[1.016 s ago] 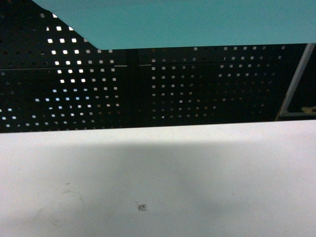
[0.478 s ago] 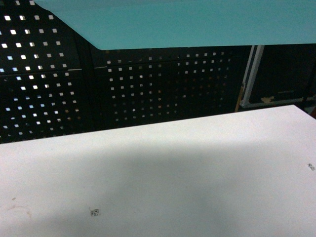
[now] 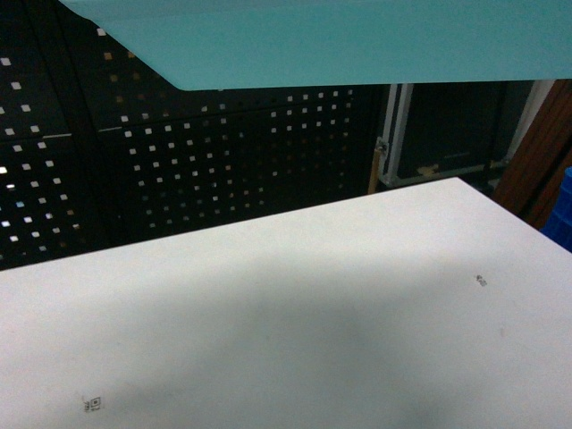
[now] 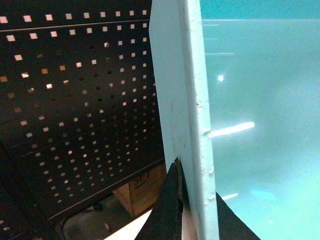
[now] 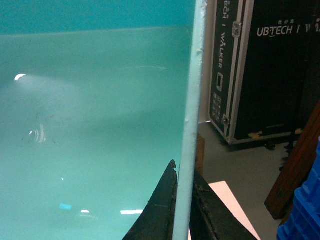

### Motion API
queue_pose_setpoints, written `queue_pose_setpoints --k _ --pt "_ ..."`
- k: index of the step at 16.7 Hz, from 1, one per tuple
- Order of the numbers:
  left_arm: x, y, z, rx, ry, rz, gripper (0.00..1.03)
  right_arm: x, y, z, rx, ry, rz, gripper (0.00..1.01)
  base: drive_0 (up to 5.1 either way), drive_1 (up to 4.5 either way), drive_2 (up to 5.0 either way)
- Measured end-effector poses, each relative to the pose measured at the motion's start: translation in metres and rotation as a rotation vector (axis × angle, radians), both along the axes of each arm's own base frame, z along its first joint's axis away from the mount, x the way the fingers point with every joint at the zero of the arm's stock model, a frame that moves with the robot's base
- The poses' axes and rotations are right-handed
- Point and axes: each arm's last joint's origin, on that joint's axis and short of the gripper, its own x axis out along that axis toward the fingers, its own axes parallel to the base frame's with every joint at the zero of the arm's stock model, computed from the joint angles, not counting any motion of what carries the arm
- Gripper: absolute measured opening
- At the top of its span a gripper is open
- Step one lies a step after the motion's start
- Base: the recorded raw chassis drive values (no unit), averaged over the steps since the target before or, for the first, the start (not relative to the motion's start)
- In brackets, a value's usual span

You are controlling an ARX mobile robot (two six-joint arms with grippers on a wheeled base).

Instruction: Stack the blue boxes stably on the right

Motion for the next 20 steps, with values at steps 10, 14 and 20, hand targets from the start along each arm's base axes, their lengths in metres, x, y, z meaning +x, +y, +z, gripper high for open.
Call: queue_pose_setpoints --k 10,14,20 --pt "0.0000 0.0000 0.0000 0.000 0.000 0.000 0.02 0.0000 0.0000 0.0001 0.000 -0.001 0.000 0.07 -1.6 -1.60 -1.6" --pt "0.0000 0.0000 0.0000 0.000 0.000 0.000 0.02 0.0000 0.0000 0.0000 0.000 0.000 0.000 0.07 -1.6 -1.57 -1.6" --pt "0.0000 0.0000 0.0001 0.000 -0.002 0.000 0.02 0.0000 0.0000 0.0000 0.000 0.000 0.000 0.07 -1.6 -1.59 -1.6"
